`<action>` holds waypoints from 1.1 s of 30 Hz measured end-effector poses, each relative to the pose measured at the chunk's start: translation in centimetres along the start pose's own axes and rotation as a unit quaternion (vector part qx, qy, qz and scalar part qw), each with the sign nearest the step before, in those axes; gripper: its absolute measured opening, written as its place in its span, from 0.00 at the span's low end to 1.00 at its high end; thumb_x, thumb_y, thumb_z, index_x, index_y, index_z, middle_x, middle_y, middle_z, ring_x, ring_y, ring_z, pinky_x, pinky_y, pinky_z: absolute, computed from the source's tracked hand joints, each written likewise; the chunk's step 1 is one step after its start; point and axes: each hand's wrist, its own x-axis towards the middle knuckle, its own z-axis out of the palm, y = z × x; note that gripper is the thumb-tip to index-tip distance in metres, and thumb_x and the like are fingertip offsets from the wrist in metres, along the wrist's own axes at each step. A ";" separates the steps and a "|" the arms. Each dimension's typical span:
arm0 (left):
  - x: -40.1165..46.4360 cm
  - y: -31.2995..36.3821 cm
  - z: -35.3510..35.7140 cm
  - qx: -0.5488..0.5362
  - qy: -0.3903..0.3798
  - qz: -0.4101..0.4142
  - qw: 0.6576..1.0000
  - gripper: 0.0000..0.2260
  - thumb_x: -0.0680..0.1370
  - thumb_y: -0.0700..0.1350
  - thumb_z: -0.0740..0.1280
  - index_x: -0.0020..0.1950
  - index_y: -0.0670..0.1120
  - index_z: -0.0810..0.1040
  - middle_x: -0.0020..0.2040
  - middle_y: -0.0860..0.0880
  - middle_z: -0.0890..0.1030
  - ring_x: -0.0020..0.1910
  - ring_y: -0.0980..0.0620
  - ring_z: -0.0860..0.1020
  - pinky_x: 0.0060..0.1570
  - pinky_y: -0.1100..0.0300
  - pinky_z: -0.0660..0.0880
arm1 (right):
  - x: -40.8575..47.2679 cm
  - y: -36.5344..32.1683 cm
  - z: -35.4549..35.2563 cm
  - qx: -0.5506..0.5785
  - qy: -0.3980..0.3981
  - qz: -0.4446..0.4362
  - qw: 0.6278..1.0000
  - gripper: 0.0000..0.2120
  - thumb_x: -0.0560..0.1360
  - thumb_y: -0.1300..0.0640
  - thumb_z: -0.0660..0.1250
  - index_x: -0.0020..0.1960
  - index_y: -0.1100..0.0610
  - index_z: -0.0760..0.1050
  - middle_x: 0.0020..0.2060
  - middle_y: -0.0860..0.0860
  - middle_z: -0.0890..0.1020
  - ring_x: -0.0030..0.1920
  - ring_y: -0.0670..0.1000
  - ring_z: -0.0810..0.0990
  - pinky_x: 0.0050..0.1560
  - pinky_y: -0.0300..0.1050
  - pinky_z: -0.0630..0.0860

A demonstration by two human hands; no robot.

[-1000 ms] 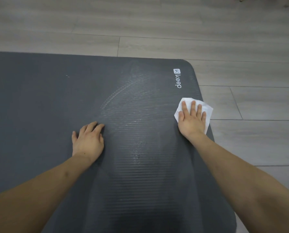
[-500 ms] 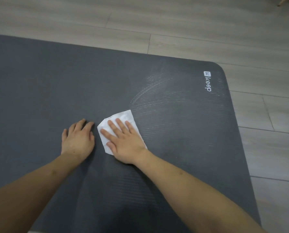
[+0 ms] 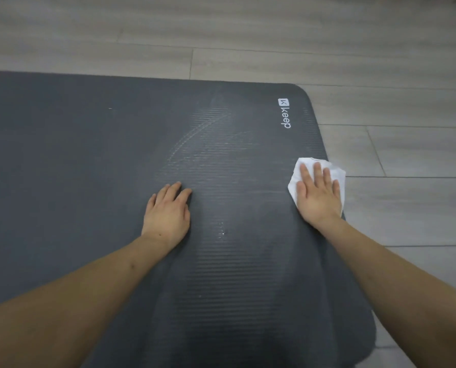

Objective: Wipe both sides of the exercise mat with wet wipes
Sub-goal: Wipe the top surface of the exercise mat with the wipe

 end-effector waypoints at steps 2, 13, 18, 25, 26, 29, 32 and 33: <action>-0.2 2.0 0.6 -0.001 -0.005 0.017 1.000 0.20 0.82 0.46 0.59 0.75 0.52 0.69 0.80 0.48 0.64 0.79 0.45 0.60 0.77 0.44 0.58 | -1.1 1.5 0.0 0.007 0.004 0.031 0.999 0.28 0.84 0.42 0.40 0.84 0.40 0.42 0.84 0.49 0.44 0.83 0.54 0.42 0.82 0.59 0.42; -3.3 -3.9 -1.0 -0.012 0.036 -0.044 0.998 0.18 0.82 0.45 0.61 0.72 0.49 0.72 0.78 0.46 0.66 0.78 0.42 0.61 0.75 0.42 0.62 | -3.7 -8.5 2.2 -0.014 -0.007 -0.047 0.999 0.29 0.85 0.42 0.39 0.84 0.43 0.39 0.84 0.51 0.40 0.83 0.57 0.37 0.81 0.62 0.37; -6.8 -10.2 -1.6 -0.003 0.036 -0.133 0.990 0.18 0.82 0.46 0.60 0.73 0.50 0.72 0.79 0.47 0.66 0.78 0.42 0.61 0.75 0.41 0.61 | -6.9 -20.4 4.7 -0.039 -0.040 -0.230 0.972 0.29 0.84 0.41 0.39 0.84 0.42 0.40 0.84 0.50 0.39 0.82 0.57 0.34 0.80 0.61 0.36; -9.8 -13.7 -2.1 0.017 0.030 -0.140 0.989 0.20 0.83 0.45 0.59 0.75 0.50 0.71 0.79 0.47 0.65 0.79 0.43 0.61 0.76 0.43 0.60 | -13.0 -27.3 7.5 -0.063 -0.076 -0.456 0.885 0.27 0.84 0.42 0.43 0.83 0.40 0.48 0.84 0.49 0.48 0.83 0.56 0.42 0.81 0.61 0.39; -9.6 -13.5 -2.2 0.011 0.033 -0.144 0.989 0.19 0.83 0.45 0.59 0.75 0.50 0.72 0.79 0.47 0.66 0.78 0.43 0.62 0.76 0.43 0.61 | -12.8 -27.1 7.4 -0.056 -0.082 -0.464 0.880 0.27 0.84 0.42 0.42 0.83 0.39 0.48 0.84 0.49 0.48 0.83 0.56 0.41 0.81 0.60 0.38; -8.7 -12.4 -2.3 0.002 0.046 -0.147 0.988 0.18 0.82 0.45 0.59 0.73 0.50 0.73 0.77 0.47 0.67 0.77 0.44 0.62 0.75 0.44 0.61 | -11.0 -26.4 6.9 -0.048 -0.091 -0.474 0.874 0.26 0.86 0.42 0.42 0.83 0.38 0.49 0.84 0.47 0.48 0.84 0.52 0.42 0.81 0.58 0.38; -7.0 -10.6 -2.1 0.002 0.045 -0.124 0.991 0.17 0.82 0.45 0.60 0.71 0.50 0.74 0.76 0.46 0.68 0.76 0.42 0.64 0.74 0.42 0.63 | -7.8 -23.6 5.6 -0.040 -0.073 -0.408 0.909 0.26 0.85 0.42 0.40 0.83 0.38 0.47 0.84 0.46 0.47 0.83 0.51 0.42 0.81 0.59 0.41; -6.3 -9.8 -2.0 -0.002 0.045 -0.119 0.992 0.17 0.82 0.45 0.60 0.71 0.50 0.74 0.76 0.46 0.68 0.76 0.42 0.64 0.74 0.42 0.63 | -6.4 -21.9 5.0 -0.039 -0.068 -0.379 0.922 0.27 0.85 0.42 0.40 0.83 0.38 0.46 0.84 0.46 0.46 0.83 0.50 0.41 0.81 0.58 0.41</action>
